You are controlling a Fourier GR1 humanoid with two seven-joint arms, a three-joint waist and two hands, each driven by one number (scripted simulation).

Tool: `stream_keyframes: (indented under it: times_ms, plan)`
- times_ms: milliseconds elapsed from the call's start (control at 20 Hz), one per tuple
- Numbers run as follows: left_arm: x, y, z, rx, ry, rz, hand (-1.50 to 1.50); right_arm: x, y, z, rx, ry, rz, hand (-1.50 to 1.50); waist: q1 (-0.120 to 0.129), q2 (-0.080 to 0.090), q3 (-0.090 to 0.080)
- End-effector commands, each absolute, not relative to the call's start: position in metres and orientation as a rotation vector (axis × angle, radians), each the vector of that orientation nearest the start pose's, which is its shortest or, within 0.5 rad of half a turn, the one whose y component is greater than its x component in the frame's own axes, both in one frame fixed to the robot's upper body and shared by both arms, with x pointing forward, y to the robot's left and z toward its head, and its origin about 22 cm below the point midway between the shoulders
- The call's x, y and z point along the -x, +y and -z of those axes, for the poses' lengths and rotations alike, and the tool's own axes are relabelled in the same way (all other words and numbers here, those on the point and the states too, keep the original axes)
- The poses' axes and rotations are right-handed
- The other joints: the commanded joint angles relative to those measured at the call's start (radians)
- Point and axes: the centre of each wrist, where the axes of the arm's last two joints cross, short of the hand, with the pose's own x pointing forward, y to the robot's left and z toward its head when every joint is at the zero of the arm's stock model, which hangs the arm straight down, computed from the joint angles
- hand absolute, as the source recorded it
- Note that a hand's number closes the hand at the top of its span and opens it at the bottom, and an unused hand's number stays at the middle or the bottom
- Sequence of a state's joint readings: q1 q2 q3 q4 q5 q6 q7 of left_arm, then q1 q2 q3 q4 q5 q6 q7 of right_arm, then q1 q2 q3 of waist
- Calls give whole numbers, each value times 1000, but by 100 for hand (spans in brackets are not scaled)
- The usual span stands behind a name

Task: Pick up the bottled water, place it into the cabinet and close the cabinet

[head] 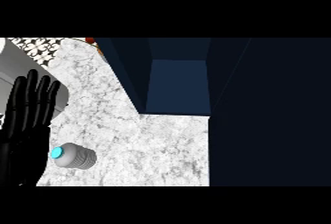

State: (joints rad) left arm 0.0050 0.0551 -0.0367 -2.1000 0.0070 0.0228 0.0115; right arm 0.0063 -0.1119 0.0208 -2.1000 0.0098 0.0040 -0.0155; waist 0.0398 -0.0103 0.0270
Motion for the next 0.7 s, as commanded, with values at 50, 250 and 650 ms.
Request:
stream_keyframes:
  times_ms: [50,250,650]
  plan:
    - [-197,265,-129,111,-2107,180,-150,-198,-229,-120,25,-2111,-117,-150,-34,8,-28]
    - [-181,293,-132,438,-2078,392,-150,-186,-244,-127,86,-2080,-115,-150,-24,-5,-33]
    - [-160,378,-123,637,-1827,298,-150,-146,-211,-135,-225,-1978,-250,-150,-33,3,-28]
